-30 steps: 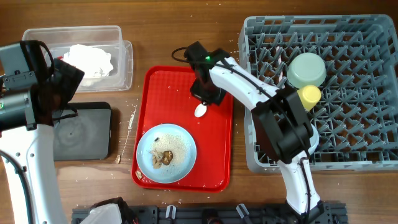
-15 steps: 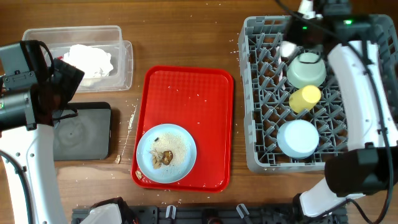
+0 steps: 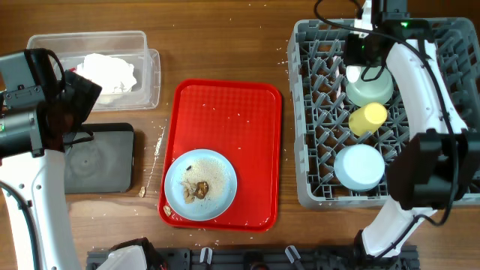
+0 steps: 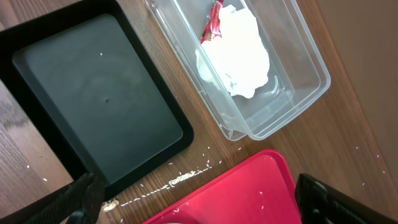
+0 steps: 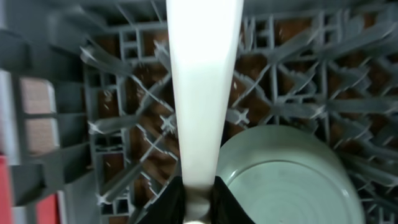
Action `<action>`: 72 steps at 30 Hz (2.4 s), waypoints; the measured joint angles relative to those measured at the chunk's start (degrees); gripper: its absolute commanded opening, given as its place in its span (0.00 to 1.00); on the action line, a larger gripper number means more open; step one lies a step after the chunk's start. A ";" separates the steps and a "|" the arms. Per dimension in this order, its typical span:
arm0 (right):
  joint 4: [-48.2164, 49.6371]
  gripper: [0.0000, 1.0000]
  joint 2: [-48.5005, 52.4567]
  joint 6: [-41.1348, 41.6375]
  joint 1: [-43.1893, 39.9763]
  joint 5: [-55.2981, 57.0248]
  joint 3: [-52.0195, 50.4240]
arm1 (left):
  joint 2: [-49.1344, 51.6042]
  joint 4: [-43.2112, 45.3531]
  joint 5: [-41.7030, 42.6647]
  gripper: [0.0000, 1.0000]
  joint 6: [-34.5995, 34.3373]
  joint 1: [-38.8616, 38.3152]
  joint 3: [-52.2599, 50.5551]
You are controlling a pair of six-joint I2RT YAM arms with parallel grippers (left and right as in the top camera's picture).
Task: Sort waste into correct bins and load items into the dishwasher rack
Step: 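Carry the spoon into the dish rack, release, and withdraw, then reach the left gripper to the light-blue plate and grip its rim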
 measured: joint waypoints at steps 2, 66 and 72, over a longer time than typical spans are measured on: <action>-1.07 0.39 0.68 -0.26 0.00 0.26 -0.35 | 0.00 0.02 0.00 1.00 0.00 0.00 0.00; -13.75 1.00 -25.57 32.87 -22.34 0.85 2.60 | 30.23 8.35 7.91 0.67 -28.46 -55.63 -12.04; -13.75 1.00 -25.57 32.87 -22.34 0.87 2.60 | 35.58 11.10 7.48 0.54 -33.03 -56.19 -12.20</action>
